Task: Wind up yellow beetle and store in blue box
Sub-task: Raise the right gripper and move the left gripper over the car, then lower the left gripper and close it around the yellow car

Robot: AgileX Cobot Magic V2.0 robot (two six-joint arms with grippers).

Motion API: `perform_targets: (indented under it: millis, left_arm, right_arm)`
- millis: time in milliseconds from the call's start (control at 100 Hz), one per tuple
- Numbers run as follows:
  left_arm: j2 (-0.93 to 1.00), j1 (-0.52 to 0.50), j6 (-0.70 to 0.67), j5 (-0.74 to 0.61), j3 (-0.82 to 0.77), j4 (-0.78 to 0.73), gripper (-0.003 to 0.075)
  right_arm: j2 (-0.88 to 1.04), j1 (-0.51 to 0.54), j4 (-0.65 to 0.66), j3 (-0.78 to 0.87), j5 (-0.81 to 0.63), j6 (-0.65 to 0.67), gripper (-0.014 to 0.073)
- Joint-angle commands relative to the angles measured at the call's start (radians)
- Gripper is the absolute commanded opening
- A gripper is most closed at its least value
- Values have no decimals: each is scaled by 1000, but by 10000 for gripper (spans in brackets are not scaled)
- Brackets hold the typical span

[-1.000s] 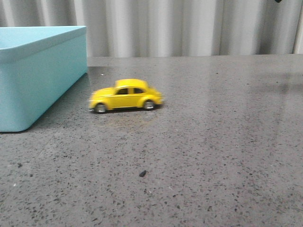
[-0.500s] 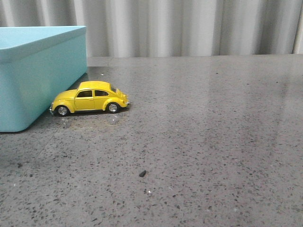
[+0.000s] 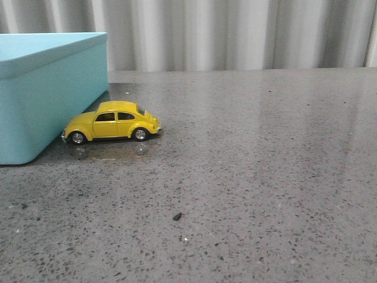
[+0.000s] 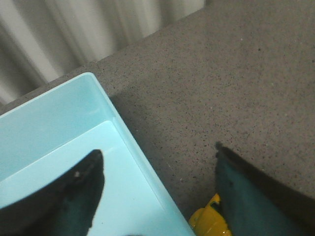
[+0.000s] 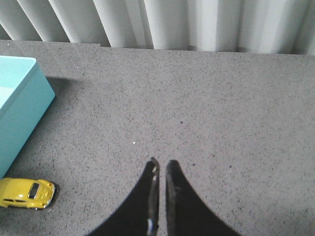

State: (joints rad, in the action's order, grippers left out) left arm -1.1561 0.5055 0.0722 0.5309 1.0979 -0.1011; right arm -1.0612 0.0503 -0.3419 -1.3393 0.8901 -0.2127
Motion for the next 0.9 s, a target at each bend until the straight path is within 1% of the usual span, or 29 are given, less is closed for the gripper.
perform_targets:
  millis: [0, 120, 270, 430, 520, 690, 770, 890]
  left_arm:
    - [-42, 22, 76, 13, 97, 2, 544]
    - [-127, 66, 217, 123, 181, 4, 543]
    - [-205, 133, 382, 238, 265, 8, 543]
    - [-269, 183, 516, 299, 303, 10, 543]
    - [-322, 197, 525, 319, 303, 10, 543]
    - [-382, 201, 520, 427, 303, 19, 543]
    - [-391, 201, 520, 423, 303, 28, 543]
    - [-407, 201, 554, 404, 303, 21, 543]
  right_arm:
    - [46, 5, -6, 24, -91, -9, -50]
    - [71, 5, -6, 65, -116, -9, -50]
    - [71, 5, -6, 69, -115, -9, -50]
    - [71, 5, -6, 69, -119, -9, -50]
    - [71, 5, -6, 69, -119, -9, -50]
    - [71, 5, -6, 69, -128, -9, -50]
    - [71, 5, -6, 69, -130, -9, -50]
    - [71, 5, -6, 69, -130, -9, -50]
